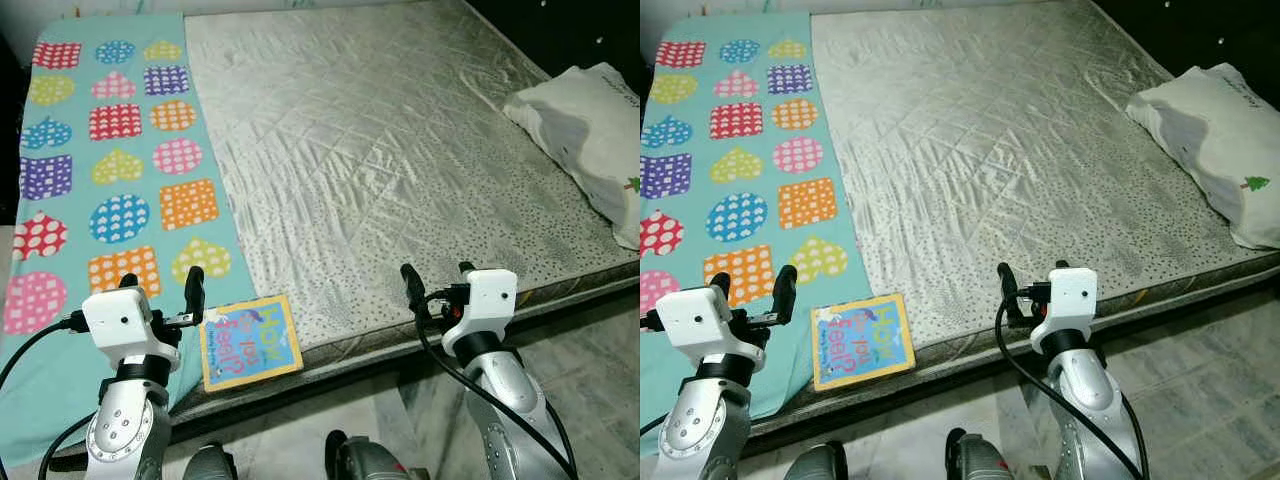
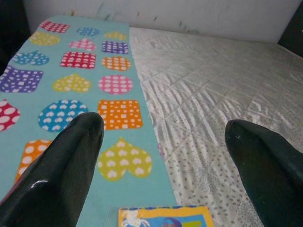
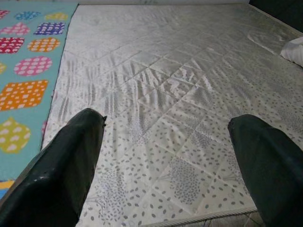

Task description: Clean up the room

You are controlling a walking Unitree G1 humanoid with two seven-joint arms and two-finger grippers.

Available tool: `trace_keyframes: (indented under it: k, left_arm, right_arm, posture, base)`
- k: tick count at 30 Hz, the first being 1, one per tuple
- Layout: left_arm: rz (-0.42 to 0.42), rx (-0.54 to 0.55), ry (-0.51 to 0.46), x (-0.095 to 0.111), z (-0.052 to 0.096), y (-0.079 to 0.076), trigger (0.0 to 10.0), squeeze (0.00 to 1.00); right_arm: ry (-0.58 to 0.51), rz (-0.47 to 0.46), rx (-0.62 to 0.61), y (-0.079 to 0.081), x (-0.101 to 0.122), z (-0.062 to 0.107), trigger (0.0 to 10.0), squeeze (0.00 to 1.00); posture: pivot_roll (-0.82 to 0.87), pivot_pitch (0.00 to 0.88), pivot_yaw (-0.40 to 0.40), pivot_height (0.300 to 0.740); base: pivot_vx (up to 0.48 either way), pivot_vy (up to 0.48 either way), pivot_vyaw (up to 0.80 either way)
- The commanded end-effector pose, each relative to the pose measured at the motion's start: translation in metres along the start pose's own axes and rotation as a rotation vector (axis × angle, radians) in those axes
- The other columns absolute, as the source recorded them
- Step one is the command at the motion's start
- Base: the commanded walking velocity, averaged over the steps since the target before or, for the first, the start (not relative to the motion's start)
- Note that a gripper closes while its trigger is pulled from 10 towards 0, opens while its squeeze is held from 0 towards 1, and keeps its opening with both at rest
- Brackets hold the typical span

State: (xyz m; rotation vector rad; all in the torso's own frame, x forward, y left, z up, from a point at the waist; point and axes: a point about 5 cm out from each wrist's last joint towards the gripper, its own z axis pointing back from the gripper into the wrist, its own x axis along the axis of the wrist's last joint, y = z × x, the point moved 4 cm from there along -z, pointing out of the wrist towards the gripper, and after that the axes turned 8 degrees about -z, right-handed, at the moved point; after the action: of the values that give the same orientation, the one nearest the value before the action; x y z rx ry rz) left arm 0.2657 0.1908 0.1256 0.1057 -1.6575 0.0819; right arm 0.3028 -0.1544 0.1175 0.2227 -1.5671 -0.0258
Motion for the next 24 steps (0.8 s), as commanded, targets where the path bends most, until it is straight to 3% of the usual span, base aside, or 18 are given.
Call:
trace_keyframes:
  k: [1,6,24]
  left_arm:
    - [0.003,0.001,0.03,-0.0063,0.0027,0.0005,10.0,0.0]
    - [0.002,0.0,0.031,-0.0068,0.0028,0.0001,10.0,0.0]
    - [0.006,-0.003,0.045,-0.0093,0.0027,-0.0008,10.0,0.0]
  right_arm:
    - [0.021,0.007,-0.007,-0.0029,-0.0035,0.0021,10.0,0.0]
    - [0.026,0.006,0.004,-0.0017,-0.0044,0.002,10.0,0.0]
    - [0.039,0.006,0.036,0.003,-0.007,0.002,10.0,0.0]
  posture:
    - [0.07,0.257,-0.068,0.665]
    - [0.07,0.255,-0.069,0.641]
    - [0.07,0.251,-0.069,0.632]
  base:
    - [0.0,0.0,0.0]
    - [0.0,0.0,0.0]
    - [0.0,0.0,0.0]
